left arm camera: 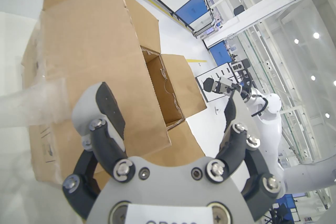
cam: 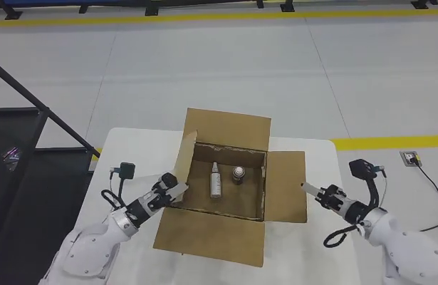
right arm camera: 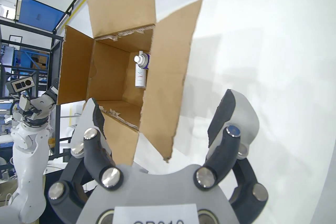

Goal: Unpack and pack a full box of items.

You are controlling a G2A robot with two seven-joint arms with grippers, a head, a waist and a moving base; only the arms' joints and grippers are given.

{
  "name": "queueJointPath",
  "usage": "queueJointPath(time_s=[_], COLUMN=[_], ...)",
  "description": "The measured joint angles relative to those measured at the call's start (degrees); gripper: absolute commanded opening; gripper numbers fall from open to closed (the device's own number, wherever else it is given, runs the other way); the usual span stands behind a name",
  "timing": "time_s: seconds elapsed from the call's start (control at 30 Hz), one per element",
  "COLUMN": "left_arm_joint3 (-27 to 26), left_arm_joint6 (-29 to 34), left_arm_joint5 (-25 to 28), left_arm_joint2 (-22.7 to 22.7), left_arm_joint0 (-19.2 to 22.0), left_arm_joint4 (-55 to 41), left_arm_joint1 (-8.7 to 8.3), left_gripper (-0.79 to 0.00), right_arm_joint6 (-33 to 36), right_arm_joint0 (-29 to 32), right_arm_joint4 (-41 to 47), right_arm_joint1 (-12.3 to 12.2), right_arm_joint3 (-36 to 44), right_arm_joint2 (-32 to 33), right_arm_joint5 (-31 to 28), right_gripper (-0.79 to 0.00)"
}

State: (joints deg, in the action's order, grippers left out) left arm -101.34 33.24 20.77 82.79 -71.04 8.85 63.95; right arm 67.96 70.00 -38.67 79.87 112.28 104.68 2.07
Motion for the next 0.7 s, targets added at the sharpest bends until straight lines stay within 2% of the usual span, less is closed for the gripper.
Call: queueJointPath(time_s=[0.13, 0.27, 0.47, 0.57, 0.7], left_arm_joint3=[1.6, 3.4, 5.6, 6.2, 6.8], left_arm_joint6=[0.9, 1.4, 0.4, 0.0, -0.4], left_arm_joint5=[-1.1, -2.3, -3.7, -4.0, -4.2], left_arm_joint2=[-2.9, -5.5, -7.9, -8.6, -9.3], left_arm_joint0=[1.7, 3.3, 4.8, 5.3, 5.7], left_arm_joint4=[1.4, 2.6, 3.1, 3.3, 3.2], left_arm_joint1=[0.22, 0.48, 0.84, 0.96, 1.08], left_gripper=[0.000, 0.000, 0.000, 0.000, 0.000], right_arm_joint6=[4.2, 8.8, 17.8, 18.1, 15.5], right_arm_joint0=[-5.5, -8.8, -11.2, -12.0, -13.3], right_arm_joint4=[3.6, 11.8, 27.9, 32.2, 32.1], right_arm_joint1=[-0.8, -1.5, -2.5, -3.0, -3.1], right_arm_joint3=[-9.5, -15.2, -17.1, -15.9, -16.2], right_arm_joint2=[-1.5, -2.8, -5.2, -8.5, -13.9], right_arm_joint5=[-3.2, -10.6, -20.2, -20.4, -22.0], right_gripper=[0.000, 0.000, 0.000, 0.000, 0.000])
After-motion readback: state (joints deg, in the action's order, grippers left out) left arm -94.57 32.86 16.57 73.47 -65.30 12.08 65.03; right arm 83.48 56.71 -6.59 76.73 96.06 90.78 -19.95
